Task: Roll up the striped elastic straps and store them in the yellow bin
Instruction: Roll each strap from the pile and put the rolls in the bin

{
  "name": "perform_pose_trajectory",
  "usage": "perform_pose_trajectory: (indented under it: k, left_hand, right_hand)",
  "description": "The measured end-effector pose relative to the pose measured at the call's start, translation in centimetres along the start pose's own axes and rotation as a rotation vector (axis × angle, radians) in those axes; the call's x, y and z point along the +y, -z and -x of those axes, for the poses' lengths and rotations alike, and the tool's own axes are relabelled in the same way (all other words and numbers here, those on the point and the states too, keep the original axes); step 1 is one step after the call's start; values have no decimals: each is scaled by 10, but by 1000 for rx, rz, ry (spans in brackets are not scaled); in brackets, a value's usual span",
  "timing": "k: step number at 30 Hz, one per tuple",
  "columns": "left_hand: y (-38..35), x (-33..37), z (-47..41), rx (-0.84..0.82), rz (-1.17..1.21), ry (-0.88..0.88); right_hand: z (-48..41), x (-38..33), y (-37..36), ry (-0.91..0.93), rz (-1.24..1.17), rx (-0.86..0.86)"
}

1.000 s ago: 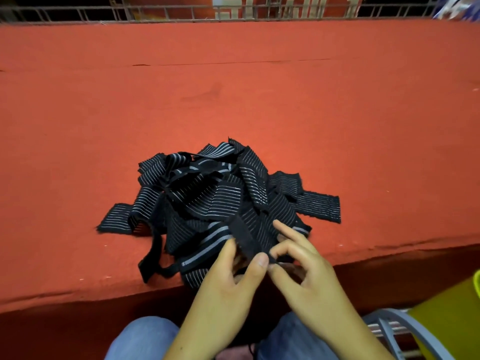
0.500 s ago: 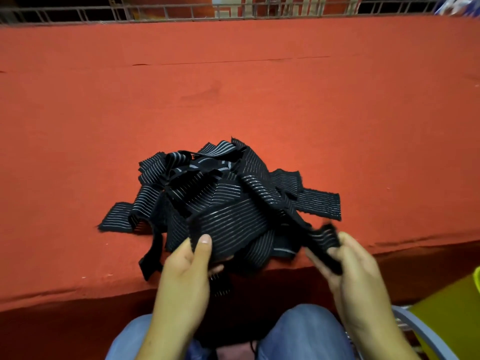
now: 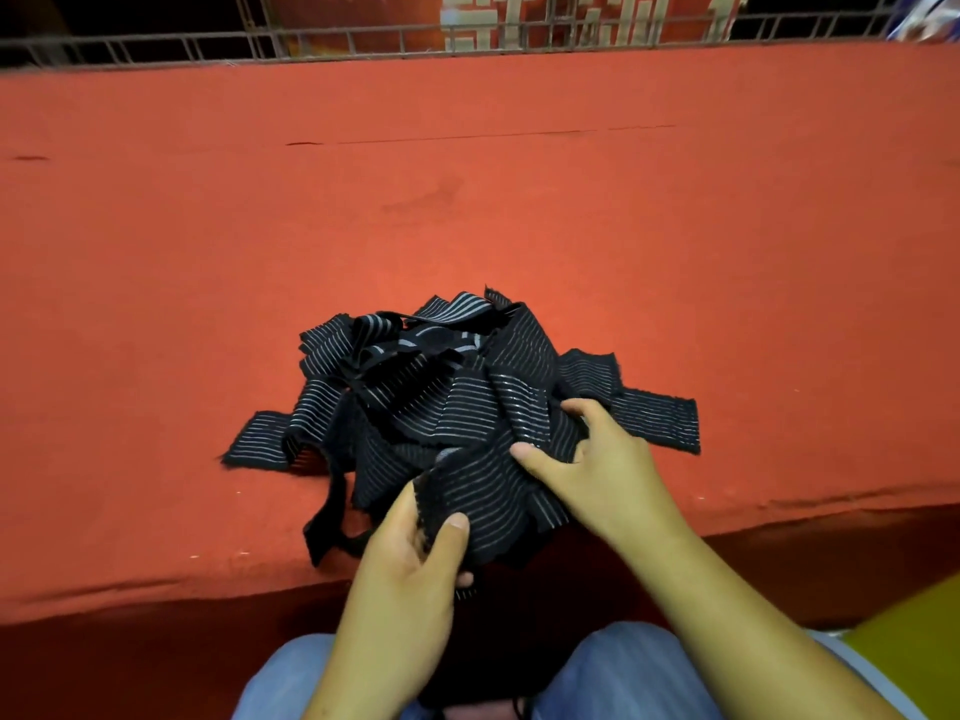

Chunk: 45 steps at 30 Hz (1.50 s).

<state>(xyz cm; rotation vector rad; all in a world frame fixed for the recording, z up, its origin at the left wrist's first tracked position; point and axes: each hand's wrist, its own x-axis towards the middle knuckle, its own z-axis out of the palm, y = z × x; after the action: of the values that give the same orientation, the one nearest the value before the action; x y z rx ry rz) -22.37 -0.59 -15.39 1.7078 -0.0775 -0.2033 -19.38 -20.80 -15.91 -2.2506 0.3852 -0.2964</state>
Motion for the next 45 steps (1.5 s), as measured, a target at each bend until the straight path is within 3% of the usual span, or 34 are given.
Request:
perform_pose_trajectory:
  k: [4, 15, 23, 28, 34, 40, 45]
  left_hand:
    - [3, -1, 3, -11, 3, 2]
    - [0, -7, 7, -42, 23, -4]
    - [-6, -2, 10, -51, 57, -58]
    - [-6, 5, 16, -47, 81, -72]
    - [7, 28, 29, 18, -24, -368]
    - [16, 41, 47, -153, -11, -457]
    - [20, 37, 58, -84, -32, -479]
  right_hand:
    - [-2, -1, -4, 35, 41, 60]
    - [13, -7, 49, 13, -589, 341]
    - [39, -45, 80, 162, -872, 201]
    - [61, -52, 76, 184, -812, 22]
    - [90, -55, 63, 199, -585, -126]
    - [118, -52, 57, 230, -368, -180]
    - [143, -59, 59, 249, -317, -190]
